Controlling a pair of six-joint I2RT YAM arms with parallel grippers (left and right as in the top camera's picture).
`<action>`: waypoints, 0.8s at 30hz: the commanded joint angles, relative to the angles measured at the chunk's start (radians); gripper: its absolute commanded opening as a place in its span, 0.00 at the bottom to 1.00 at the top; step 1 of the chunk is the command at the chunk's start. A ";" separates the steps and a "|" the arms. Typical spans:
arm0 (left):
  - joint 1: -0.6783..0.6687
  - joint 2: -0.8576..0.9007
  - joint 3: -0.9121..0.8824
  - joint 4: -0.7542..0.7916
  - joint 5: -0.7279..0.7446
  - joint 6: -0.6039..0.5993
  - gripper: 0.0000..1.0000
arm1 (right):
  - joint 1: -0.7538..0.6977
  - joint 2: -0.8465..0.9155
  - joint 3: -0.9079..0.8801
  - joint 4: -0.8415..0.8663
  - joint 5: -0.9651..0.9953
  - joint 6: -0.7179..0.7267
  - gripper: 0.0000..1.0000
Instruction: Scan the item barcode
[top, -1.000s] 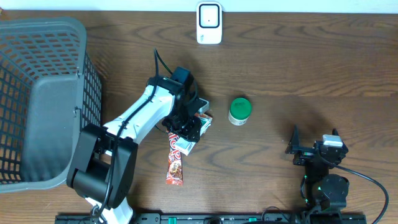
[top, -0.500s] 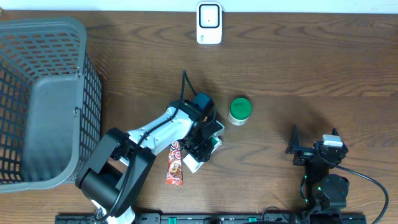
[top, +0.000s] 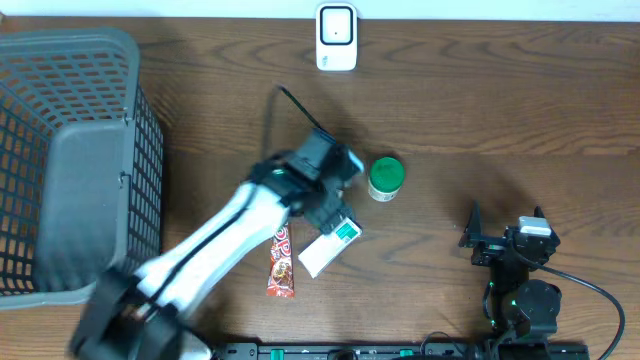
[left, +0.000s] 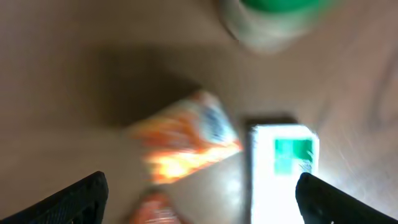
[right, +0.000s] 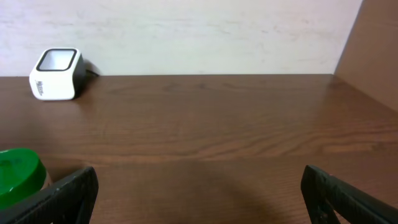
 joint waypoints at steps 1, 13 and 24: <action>0.074 -0.191 0.031 0.014 -0.128 -0.013 0.96 | -0.008 -0.003 -0.005 0.000 0.002 -0.011 0.99; 0.407 -0.523 0.032 0.381 -0.128 -0.012 0.96 | -0.009 -0.003 -0.005 0.000 0.002 -0.011 0.99; 0.686 -0.482 0.104 0.677 -0.128 0.111 0.96 | -0.008 -0.003 -0.005 0.000 0.002 -0.011 0.99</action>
